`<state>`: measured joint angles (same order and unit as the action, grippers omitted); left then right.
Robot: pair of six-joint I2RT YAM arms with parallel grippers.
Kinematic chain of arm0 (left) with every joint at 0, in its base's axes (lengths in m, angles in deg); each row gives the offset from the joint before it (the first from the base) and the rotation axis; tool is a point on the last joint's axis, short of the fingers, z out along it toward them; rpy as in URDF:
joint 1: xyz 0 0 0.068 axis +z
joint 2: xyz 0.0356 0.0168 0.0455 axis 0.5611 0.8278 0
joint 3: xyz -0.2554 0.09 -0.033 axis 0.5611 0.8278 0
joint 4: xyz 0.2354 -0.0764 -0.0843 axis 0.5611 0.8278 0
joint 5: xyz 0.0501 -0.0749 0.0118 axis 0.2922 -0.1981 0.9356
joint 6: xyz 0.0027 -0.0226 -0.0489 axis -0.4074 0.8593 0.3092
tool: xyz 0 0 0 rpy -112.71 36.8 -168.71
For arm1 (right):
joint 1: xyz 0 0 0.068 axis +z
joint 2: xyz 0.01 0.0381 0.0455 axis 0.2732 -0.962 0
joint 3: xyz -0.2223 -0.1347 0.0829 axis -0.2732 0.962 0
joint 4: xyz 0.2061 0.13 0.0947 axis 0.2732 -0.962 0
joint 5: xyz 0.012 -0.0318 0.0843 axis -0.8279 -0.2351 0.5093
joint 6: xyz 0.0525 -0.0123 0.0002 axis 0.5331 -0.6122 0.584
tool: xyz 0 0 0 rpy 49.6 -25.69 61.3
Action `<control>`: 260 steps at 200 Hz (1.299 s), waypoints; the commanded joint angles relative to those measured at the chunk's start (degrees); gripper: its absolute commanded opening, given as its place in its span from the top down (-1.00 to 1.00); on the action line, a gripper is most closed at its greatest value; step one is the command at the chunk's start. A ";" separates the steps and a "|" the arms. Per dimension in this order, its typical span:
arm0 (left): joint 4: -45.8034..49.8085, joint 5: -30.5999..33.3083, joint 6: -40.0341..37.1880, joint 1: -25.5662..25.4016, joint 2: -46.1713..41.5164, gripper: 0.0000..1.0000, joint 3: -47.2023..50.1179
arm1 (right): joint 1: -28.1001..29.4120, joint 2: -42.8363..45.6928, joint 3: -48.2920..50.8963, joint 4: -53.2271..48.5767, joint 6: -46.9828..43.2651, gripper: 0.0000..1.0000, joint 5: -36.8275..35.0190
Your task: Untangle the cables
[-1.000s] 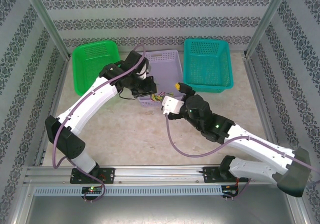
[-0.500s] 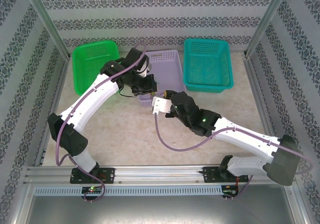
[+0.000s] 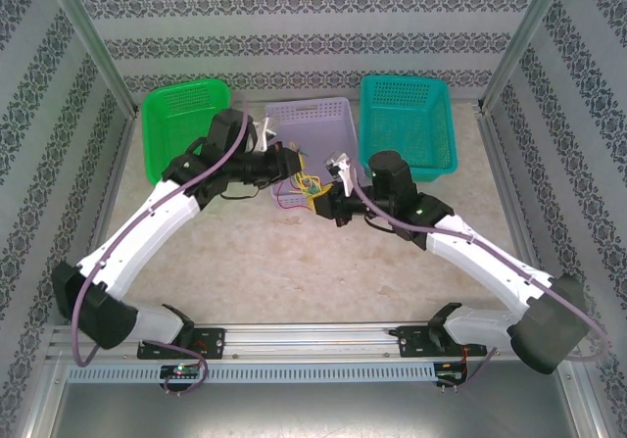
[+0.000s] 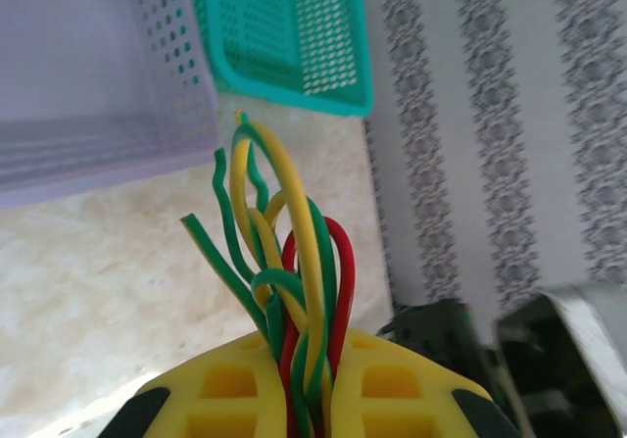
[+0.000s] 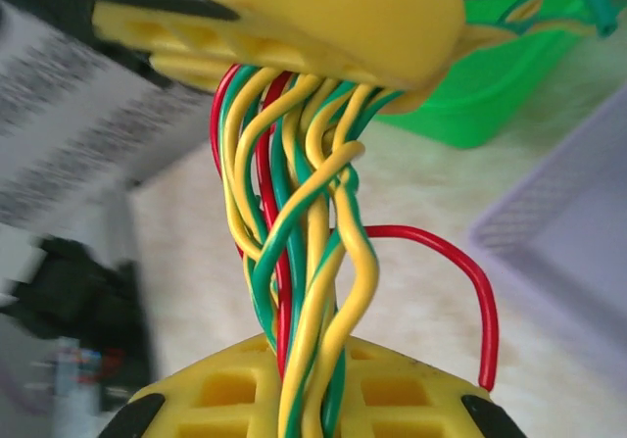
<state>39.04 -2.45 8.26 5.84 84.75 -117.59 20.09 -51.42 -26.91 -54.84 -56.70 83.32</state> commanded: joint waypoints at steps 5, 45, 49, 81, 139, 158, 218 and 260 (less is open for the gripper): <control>-29.85 0.12 6.32 2.99 -4.60 1.00 6.10 | -1.10 -3.67 3.29 2.14 24.18 1.00 16.42; -8.85 6.75 6.50 4.00 -3.28 0.48 1.07 | -0.04 5.13 -1.16 -14.86 -0.23 1.00 -12.96; -5.04 7.52 6.26 4.07 -2.76 0.35 -0.33 | 0.32 5.94 -1.54 -15.61 -2.98 1.00 -16.49; 18.74 11.77 8.14 4.41 1.39 -0.07 -11.91 | 3.31 7.58 -2.54 -16.89 -22.69 1.00 -34.71; 30.72 9.90 15.51 -0.08 7.22 -0.28 -21.14 | 8.35 3.60 -2.89 -12.51 -46.15 1.00 -49.88; 32.46 10.36 15.04 -2.35 10.10 -0.30 -22.96 | 10.80 3.16 -1.54 -9.56 -52.43 1.00 -52.47; 34.02 12.50 13.14 -4.05 15.79 -0.67 -26.36 | 17.08 -0.52 0.87 -2.05 -68.31 1.00 -63.57; 36.90 11.94 10.63 -4.07 19.04 -0.71 -27.07 | 19.89 -3.06 1.64 3.81 -74.80 1.00 -68.53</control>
<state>71.61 9.05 21.29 2.30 101.93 -143.58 38.30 -53.35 -26.12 -57.72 -125.06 20.50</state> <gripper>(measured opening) 0.855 0.141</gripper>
